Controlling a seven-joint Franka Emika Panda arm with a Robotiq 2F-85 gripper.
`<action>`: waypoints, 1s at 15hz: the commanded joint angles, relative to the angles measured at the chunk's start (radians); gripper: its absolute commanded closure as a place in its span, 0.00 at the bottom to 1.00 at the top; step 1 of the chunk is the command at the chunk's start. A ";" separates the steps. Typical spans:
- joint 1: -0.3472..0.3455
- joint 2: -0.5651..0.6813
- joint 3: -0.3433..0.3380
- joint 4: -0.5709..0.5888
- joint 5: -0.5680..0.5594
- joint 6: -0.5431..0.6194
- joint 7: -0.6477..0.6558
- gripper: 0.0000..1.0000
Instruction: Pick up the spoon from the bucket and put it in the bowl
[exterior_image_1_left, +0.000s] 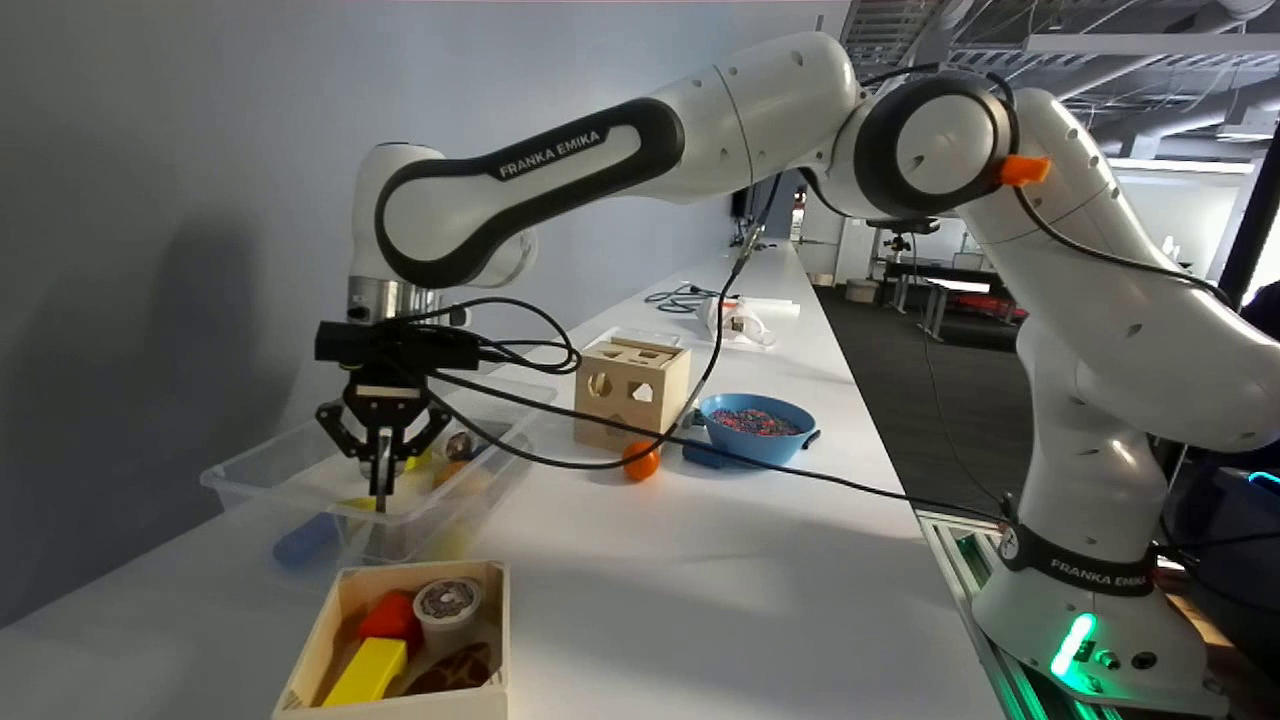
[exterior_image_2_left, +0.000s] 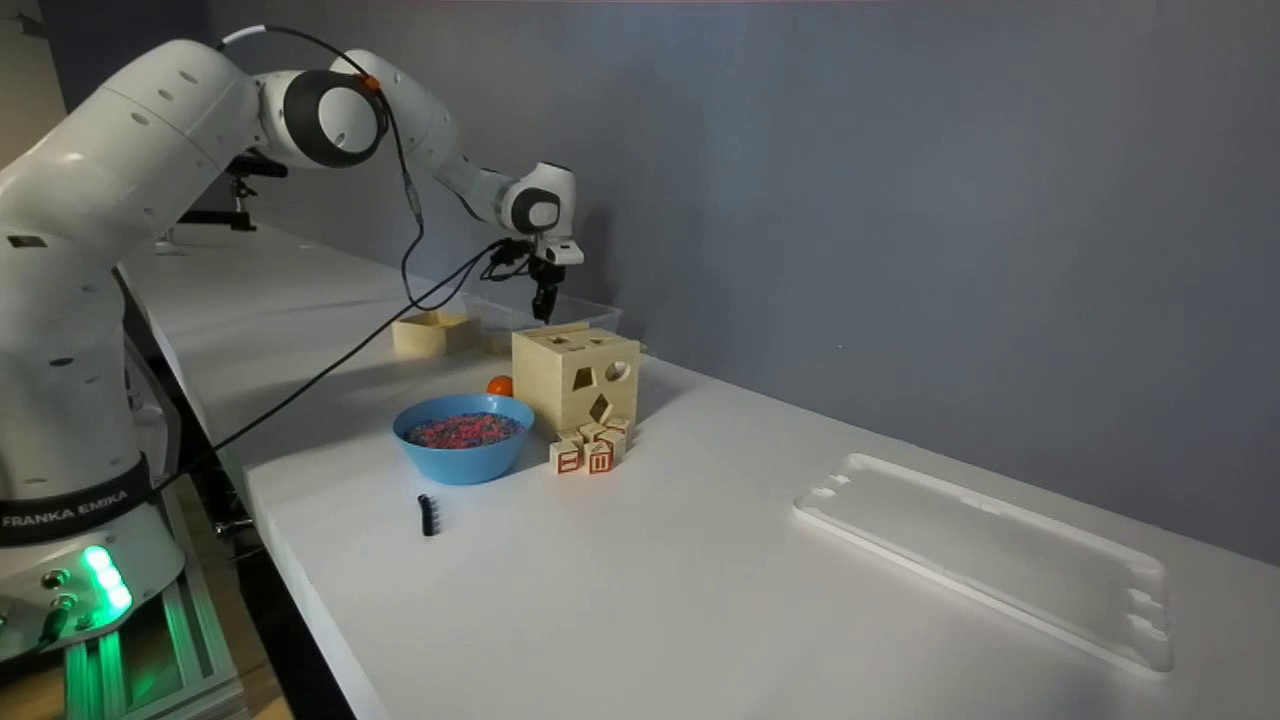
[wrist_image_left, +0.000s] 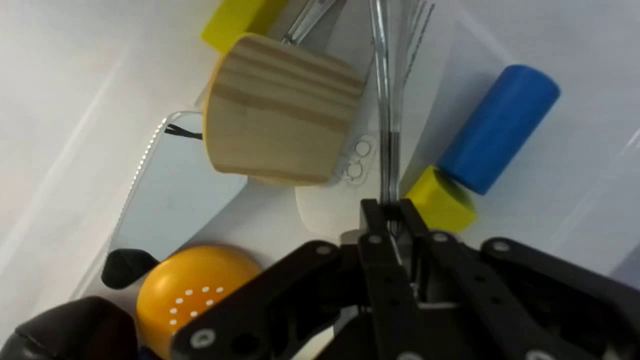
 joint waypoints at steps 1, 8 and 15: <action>0.011 -0.175 0.014 -0.208 0.020 0.223 -0.011 0.97; -0.033 -0.446 0.073 -0.563 0.189 0.611 -0.031 0.97; -0.051 -0.749 0.145 -0.927 0.401 0.739 -0.072 0.97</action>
